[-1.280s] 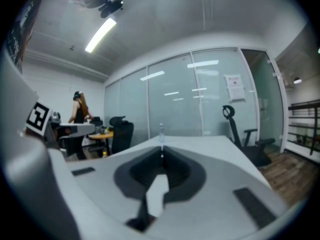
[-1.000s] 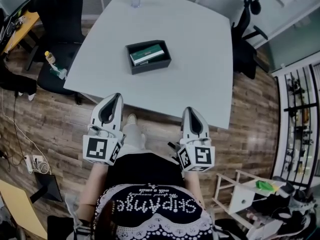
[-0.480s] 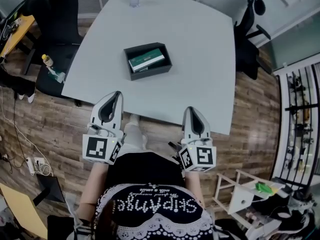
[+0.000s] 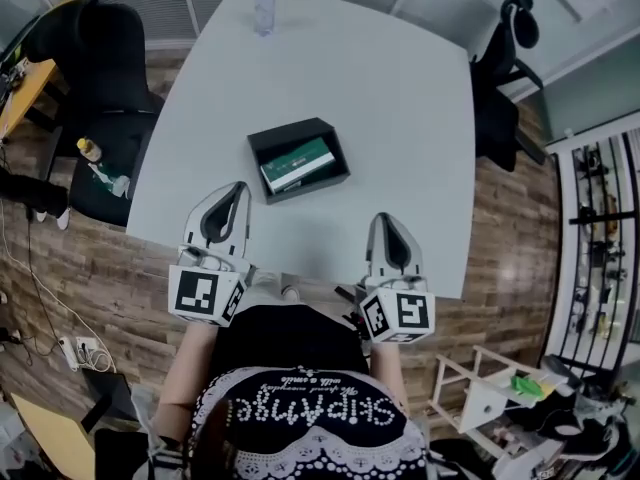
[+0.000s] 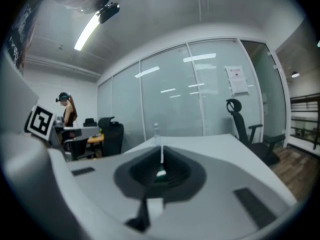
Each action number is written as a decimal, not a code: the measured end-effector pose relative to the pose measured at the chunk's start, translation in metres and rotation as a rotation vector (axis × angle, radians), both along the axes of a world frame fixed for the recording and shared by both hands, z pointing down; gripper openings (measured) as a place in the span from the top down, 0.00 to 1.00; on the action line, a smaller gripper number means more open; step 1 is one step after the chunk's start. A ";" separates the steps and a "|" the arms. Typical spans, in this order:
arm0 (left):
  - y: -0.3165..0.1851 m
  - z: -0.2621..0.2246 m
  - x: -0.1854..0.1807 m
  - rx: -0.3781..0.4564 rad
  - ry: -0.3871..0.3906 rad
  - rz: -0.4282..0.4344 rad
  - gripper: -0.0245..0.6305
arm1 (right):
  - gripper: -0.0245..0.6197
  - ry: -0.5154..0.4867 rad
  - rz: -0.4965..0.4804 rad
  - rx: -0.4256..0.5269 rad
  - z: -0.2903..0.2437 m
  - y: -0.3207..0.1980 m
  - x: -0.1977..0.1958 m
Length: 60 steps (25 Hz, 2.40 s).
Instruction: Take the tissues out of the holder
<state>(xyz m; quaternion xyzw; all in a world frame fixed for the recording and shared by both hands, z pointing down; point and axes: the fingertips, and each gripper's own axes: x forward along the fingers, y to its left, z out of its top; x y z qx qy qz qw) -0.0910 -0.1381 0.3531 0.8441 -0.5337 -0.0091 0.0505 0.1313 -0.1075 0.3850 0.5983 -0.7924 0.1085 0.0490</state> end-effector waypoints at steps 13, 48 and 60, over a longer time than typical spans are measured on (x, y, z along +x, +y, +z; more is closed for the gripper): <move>-0.065 0.016 -0.012 -0.040 0.015 0.072 0.91 | 0.91 0.016 0.065 -0.052 0.013 -0.051 -0.018; -0.082 0.021 0.006 -0.072 -0.012 -0.007 0.91 | 0.91 0.015 -0.024 -0.059 0.010 -0.087 0.004; -0.094 0.032 0.039 -0.146 -0.056 0.188 0.61 | 0.91 0.009 0.003 -0.081 0.018 -0.079 0.009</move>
